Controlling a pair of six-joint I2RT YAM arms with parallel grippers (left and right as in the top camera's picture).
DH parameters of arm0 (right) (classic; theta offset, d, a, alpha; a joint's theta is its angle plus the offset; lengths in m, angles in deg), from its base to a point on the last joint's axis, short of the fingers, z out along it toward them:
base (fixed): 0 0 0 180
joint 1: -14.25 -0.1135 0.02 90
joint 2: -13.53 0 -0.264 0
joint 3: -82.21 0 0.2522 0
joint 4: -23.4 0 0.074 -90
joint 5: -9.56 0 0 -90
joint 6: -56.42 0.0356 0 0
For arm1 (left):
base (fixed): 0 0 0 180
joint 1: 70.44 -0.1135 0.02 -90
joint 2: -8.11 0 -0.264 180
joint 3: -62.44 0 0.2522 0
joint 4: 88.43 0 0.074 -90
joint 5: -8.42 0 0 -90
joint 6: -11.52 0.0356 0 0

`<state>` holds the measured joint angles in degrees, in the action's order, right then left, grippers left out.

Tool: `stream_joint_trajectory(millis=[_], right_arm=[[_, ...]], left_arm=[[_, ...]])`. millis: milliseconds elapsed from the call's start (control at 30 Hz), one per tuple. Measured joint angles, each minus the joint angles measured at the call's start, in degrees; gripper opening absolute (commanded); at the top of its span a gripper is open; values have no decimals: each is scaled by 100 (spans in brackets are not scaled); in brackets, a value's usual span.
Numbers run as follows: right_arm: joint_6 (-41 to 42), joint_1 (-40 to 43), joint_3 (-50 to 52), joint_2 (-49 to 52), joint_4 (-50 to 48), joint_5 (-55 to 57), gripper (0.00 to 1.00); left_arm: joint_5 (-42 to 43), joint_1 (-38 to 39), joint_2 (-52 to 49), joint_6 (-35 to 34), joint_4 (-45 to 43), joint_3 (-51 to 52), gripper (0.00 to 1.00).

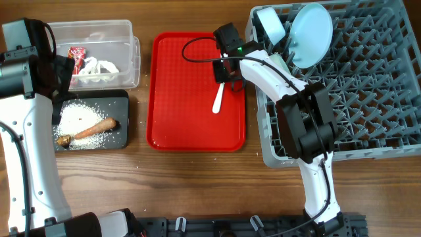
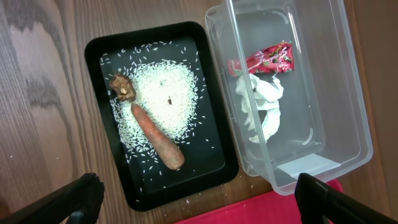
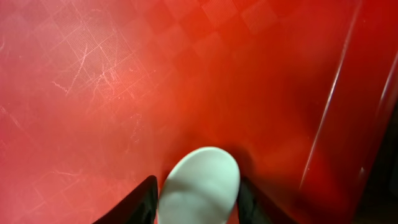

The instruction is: Sort waste into correct bins and load items into the dishwasher rack

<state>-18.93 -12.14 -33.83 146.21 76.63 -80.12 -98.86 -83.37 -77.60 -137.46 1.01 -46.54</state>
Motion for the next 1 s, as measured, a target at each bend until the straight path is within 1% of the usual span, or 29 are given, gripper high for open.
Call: stream_joint_trajectory(millis=[133, 267, 567, 667, 833, 1000], right_arm=[[-39, -2, -26, 13, 13, 0, 40], [-105, 0, -33, 17, 59, -2, 36], [-111, -2, -94, 20, 339, -9, 12], [-111, -2, -96, 20, 374, -7, 8], [-109, -2, -109, 20, 442, -7, 8], [-114, -2, -205, 31, 713, -9, 8]], left_arm=[[0, 0, 0, 2, 0, 0, 100], [0, 0, 0, 0, 0, 0, 100], [0, 0, 0, 2, 0, 0, 100], [0, 0, 0, 0, 0, 0, 100], [0, 0, 0, 2, 0, 0, 100], [0, 0, 0, 2, 0, 0, 100]])
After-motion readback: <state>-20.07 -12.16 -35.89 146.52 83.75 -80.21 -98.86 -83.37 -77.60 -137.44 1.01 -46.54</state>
